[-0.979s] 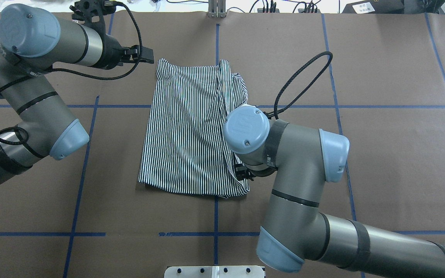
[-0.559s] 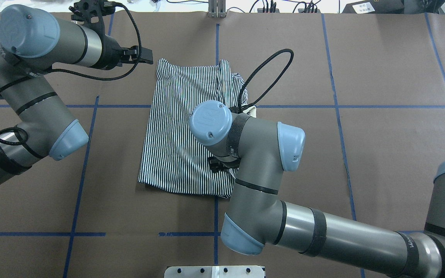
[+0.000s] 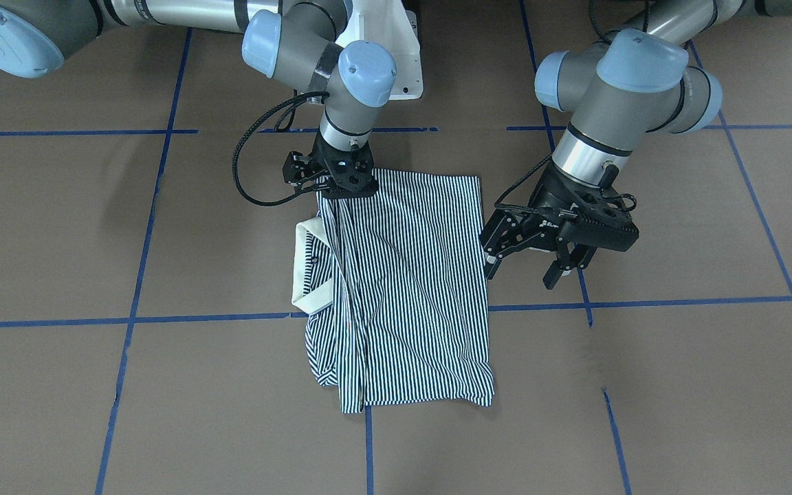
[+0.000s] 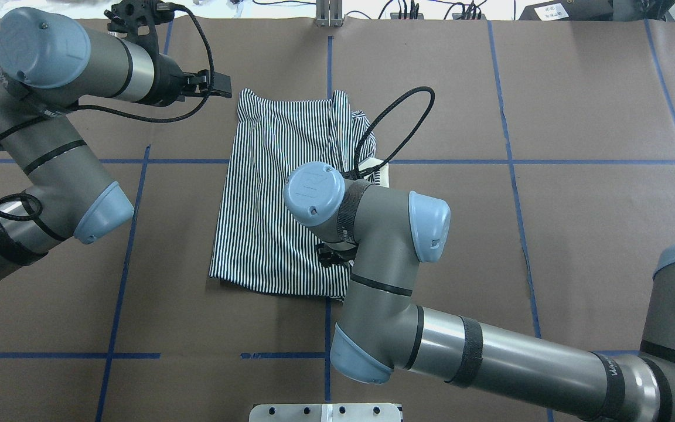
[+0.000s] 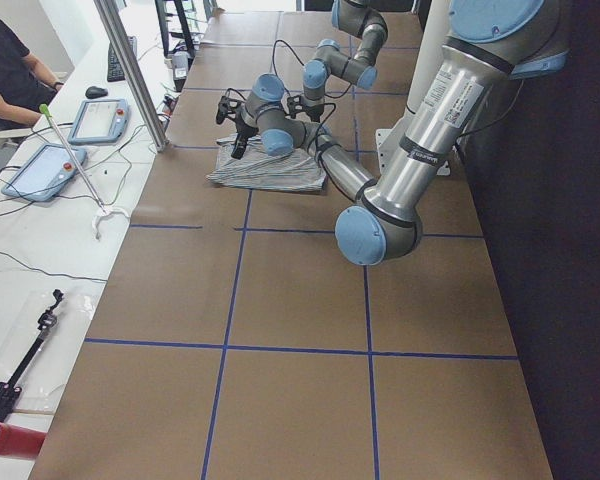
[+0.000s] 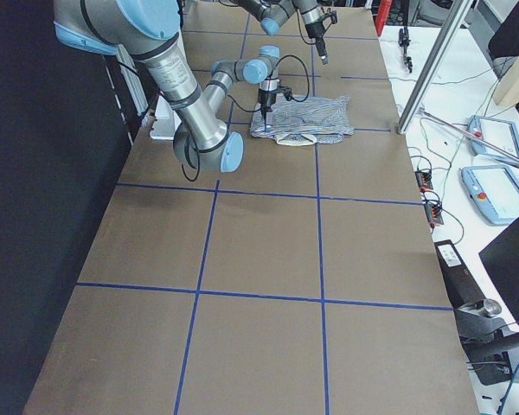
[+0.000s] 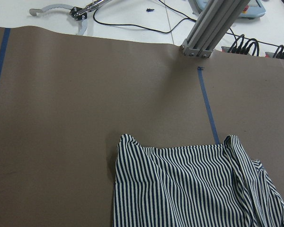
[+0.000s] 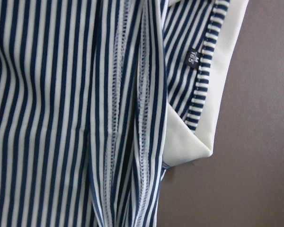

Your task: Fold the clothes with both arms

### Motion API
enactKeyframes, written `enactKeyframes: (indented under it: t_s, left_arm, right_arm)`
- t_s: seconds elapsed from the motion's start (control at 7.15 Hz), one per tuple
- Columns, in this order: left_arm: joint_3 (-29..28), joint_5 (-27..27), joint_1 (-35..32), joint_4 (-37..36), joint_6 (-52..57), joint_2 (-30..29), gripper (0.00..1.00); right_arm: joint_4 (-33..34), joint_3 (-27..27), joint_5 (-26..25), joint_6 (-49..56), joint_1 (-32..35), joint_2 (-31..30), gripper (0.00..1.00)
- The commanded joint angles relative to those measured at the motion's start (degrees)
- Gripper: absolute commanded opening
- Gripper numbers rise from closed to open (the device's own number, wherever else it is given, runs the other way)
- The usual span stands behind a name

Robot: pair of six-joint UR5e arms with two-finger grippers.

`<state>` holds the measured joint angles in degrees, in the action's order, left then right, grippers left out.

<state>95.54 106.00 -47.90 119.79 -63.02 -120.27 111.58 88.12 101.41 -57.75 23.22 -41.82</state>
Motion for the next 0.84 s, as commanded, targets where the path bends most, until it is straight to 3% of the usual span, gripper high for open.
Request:
enactKeyframes:
  t_s: [0.0,0.7]
  left_arm:
    - [0.00,0.00,0.00,0.00,0.00,0.03,1.00]
    - [0.00,0.00,0.00,0.00,-0.09,-0.58,1.00]
  right_arm:
    - [-0.40,-1.02,0.11,-0.08,-0.10,-0.27,1.00]
    - [-0.31,-0.42,0.55,0.10,-0.01,-4.12,1.00]
